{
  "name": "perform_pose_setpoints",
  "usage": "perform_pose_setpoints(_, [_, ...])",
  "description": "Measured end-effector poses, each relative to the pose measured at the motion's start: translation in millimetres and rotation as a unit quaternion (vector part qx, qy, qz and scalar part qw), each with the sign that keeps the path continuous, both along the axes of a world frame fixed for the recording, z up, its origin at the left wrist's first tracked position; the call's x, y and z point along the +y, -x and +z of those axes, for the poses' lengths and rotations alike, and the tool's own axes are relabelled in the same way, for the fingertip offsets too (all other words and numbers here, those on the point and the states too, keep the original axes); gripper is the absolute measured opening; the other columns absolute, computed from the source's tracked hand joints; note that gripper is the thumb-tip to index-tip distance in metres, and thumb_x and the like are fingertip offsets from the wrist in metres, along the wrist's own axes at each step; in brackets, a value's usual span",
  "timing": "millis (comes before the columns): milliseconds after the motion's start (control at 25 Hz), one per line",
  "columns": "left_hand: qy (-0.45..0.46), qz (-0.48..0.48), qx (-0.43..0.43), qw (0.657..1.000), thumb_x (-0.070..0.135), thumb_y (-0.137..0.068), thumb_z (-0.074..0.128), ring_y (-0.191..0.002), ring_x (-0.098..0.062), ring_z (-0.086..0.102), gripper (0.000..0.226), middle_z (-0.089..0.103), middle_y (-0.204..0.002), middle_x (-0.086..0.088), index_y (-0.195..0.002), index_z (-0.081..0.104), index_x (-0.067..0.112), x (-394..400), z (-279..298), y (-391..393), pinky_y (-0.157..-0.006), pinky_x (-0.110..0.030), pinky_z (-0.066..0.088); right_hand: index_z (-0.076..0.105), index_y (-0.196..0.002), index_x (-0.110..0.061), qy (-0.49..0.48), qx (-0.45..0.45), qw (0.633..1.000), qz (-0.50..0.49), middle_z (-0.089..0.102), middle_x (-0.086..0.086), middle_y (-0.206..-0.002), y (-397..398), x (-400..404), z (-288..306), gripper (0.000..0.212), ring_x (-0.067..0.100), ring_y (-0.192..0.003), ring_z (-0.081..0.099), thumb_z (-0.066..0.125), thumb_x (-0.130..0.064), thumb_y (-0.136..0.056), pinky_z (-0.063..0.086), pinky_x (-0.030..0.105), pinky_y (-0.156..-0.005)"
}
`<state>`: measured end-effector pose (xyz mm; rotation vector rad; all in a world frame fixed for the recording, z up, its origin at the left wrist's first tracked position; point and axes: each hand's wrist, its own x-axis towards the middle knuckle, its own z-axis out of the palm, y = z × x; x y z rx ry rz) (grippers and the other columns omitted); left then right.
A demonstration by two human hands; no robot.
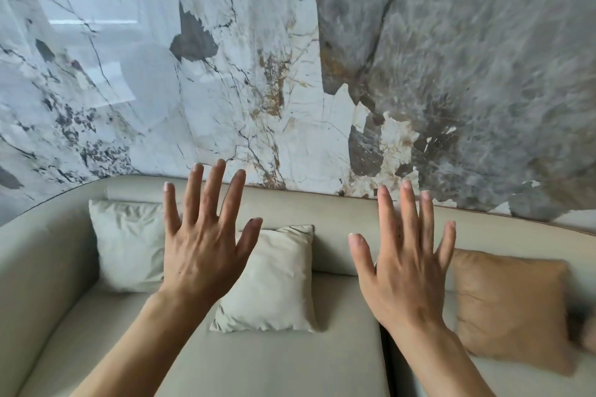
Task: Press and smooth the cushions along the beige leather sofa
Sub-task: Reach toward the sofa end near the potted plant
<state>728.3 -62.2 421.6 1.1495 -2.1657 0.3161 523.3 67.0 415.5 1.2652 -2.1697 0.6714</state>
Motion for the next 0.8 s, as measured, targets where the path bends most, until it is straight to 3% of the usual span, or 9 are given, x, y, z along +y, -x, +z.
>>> perform_pose_setpoints(240, [-0.011,0.069,-0.042,0.997,0.05,-0.093,0.033,-0.147,-0.038,0.024,0.065,0.032,-0.158,-0.015,-0.147,0.041,0.014,39.5,-6.4,-35.1,-0.117,-0.064,0.014,0.026,-0.152,-0.019,0.01,-0.018,0.997,0.068,0.022,0.011,-0.161,-23.9,8.1,-9.8,0.07,0.032,-0.148,0.017,0.032,-0.056,-0.092,0.013,0.063,-0.113])
perform_pose_setpoints(440, [-0.016,0.123,-0.059,0.991,0.05,-0.094,0.034,-0.147,-0.037,0.022,0.065,0.03,-0.159,-0.014,-0.149,0.038,0.015,42.8,-8.9,-92.1,-0.118,-0.062,0.012,0.028,-0.151,-0.018,0.011,-0.024,0.992,0.123,0.023,0.011,-0.161,-73.3,-9.9,-9.2,0.07,0.031,-0.147,0.018,0.034,-0.055,-0.092,0.012,0.061,-0.113])
perform_pose_setpoints(800, [-0.024,0.186,-0.047,0.981,0.049,-0.094,0.037,-0.147,-0.036,0.024,0.063,0.033,-0.158,-0.013,-0.148,0.039,0.016,11.3,-32.1,-284.0,-0.117,-0.064,0.016,0.031,-0.15,-0.018,0.006,-0.025,0.98,0.196,0.026,0.013,-0.16,-249.4,-68.1,-18.1,0.069,0.032,-0.147,0.019,0.034,-0.054,-0.091,0.014,0.064,-0.111])
